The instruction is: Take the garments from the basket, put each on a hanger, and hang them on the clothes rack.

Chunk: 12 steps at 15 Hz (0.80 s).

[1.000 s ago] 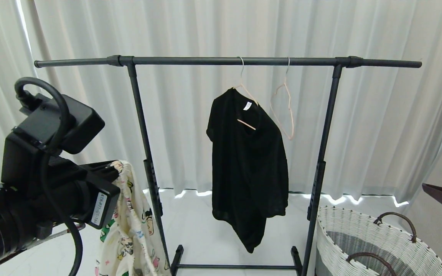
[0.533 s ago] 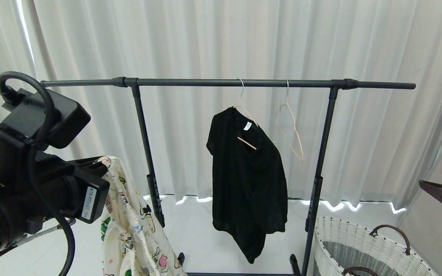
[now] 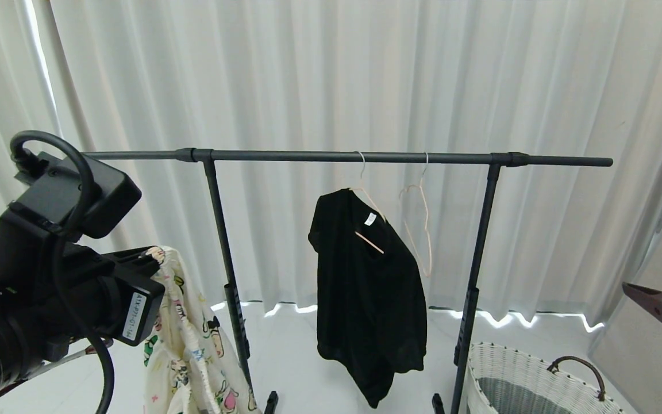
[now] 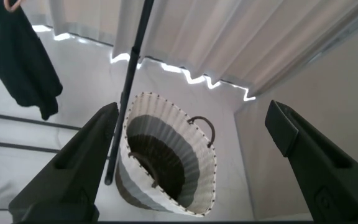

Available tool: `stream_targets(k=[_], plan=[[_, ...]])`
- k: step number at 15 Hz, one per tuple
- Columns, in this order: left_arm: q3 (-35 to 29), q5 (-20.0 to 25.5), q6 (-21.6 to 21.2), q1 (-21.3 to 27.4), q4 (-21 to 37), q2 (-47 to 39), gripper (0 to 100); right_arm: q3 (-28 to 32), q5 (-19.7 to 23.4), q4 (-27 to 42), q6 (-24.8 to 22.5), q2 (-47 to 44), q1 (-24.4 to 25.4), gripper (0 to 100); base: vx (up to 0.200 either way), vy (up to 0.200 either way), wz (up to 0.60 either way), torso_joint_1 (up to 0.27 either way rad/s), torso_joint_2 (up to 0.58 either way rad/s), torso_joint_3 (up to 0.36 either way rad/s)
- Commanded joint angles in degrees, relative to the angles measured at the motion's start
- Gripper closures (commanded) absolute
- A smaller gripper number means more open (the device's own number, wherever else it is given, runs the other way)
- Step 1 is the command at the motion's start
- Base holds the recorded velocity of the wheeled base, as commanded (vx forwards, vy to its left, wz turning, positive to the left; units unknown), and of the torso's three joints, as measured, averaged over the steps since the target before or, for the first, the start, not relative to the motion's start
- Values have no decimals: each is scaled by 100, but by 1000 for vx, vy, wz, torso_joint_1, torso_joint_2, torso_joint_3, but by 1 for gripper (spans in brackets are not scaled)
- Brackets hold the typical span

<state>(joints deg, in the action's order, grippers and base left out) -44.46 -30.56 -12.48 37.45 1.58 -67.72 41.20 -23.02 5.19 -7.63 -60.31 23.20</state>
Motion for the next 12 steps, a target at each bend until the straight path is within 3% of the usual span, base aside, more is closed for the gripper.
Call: stream_targets(k=[1,4,11,12], plan=[[7,-2,0,-18,0,-13,100,-244,8,-300,-19,-7,0,0,0,0,0,80,-173,-90],[-1,-99,-9,-18,0,-31,100,-464,25,-704,-19,-25,0,0,0,0,0,14,-35,-19],[7,-240,9,-10,0,-31,100,-447,289,-845,-10,-43,0,0,0,200,0,6,-9,-2],[16,-240,18,8,0,-13,100,-438,324,-871,-2,-87,0,0,0,0,0,0,0,0]])
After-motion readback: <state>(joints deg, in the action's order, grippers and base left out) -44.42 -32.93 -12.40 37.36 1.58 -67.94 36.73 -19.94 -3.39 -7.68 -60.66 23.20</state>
